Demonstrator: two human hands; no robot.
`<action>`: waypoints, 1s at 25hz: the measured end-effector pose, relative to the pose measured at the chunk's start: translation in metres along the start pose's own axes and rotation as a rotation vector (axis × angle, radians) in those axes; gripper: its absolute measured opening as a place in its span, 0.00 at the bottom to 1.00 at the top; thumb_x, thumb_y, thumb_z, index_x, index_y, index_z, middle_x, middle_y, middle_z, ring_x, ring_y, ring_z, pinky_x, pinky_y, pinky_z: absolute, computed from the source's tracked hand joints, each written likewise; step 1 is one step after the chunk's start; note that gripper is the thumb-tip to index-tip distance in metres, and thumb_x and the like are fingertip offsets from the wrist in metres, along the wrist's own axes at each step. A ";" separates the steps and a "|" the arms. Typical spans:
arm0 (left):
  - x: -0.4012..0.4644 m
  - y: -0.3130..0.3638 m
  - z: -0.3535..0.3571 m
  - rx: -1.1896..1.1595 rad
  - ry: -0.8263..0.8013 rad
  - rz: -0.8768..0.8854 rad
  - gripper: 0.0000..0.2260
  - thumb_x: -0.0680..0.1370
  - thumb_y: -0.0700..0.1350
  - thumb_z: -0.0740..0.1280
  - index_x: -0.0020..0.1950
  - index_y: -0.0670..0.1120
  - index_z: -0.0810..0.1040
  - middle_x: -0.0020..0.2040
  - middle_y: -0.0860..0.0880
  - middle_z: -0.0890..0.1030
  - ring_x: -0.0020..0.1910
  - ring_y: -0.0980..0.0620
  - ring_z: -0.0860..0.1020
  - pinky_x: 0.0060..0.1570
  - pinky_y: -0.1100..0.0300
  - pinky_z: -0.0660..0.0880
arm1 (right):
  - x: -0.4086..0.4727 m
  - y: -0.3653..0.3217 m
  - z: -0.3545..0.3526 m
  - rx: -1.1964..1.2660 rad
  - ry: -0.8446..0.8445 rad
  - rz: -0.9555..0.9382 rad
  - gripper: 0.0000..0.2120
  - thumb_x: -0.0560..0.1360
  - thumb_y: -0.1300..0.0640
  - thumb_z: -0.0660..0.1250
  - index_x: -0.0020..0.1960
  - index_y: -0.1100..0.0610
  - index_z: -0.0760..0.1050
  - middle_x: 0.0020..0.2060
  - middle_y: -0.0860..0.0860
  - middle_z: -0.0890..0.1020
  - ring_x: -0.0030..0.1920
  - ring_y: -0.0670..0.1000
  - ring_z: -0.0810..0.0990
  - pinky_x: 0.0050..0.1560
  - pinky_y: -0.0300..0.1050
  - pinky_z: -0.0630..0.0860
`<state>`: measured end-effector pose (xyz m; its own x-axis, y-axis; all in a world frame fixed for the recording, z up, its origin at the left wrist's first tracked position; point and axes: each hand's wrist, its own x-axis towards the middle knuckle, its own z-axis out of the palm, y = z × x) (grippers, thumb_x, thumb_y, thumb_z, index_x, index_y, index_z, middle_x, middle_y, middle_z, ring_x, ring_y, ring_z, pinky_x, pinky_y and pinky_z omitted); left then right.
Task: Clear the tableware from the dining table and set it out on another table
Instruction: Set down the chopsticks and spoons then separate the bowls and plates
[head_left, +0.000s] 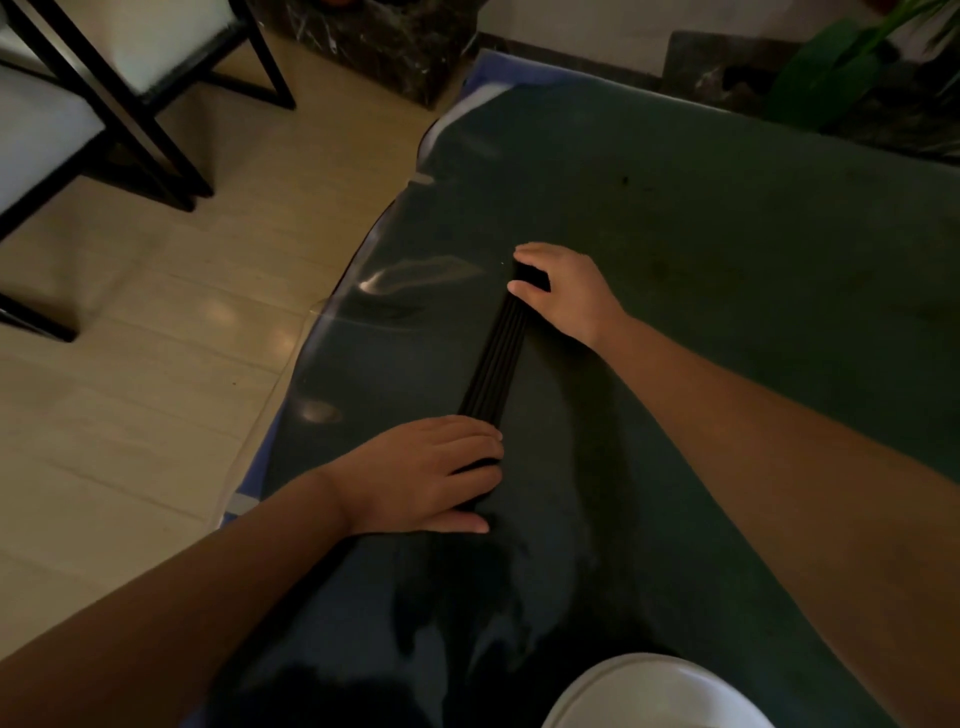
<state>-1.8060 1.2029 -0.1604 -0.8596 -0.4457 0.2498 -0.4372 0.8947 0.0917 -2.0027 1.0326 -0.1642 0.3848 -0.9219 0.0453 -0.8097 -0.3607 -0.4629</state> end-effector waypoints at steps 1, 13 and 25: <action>0.000 0.001 -0.001 -0.009 0.002 -0.003 0.17 0.74 0.54 0.67 0.49 0.40 0.81 0.51 0.41 0.82 0.55 0.43 0.80 0.57 0.49 0.76 | -0.002 0.000 0.000 0.000 -0.003 -0.005 0.23 0.76 0.52 0.64 0.68 0.59 0.68 0.69 0.54 0.71 0.71 0.51 0.66 0.70 0.43 0.59; -0.002 0.157 -0.070 -0.562 0.189 -1.055 0.19 0.71 0.56 0.59 0.53 0.47 0.79 0.42 0.56 0.80 0.40 0.57 0.80 0.44 0.54 0.78 | -0.218 -0.052 -0.084 0.165 -0.112 0.067 0.11 0.74 0.59 0.66 0.56 0.55 0.79 0.49 0.51 0.82 0.46 0.45 0.80 0.48 0.39 0.77; 0.021 0.272 -0.084 -0.638 -0.270 -1.298 0.11 0.73 0.59 0.63 0.52 0.58 0.75 0.41 0.59 0.79 0.42 0.58 0.80 0.47 0.57 0.78 | -0.388 -0.080 -0.098 -0.204 -0.079 -0.188 0.13 0.64 0.61 0.75 0.48 0.59 0.83 0.45 0.55 0.83 0.46 0.59 0.81 0.40 0.49 0.80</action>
<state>-1.9206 1.4399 -0.0494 -0.0182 -0.8571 -0.5148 -0.7974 -0.2981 0.5246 -2.1306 1.4054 -0.0580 0.5636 -0.8251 0.0409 -0.7901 -0.5528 -0.2650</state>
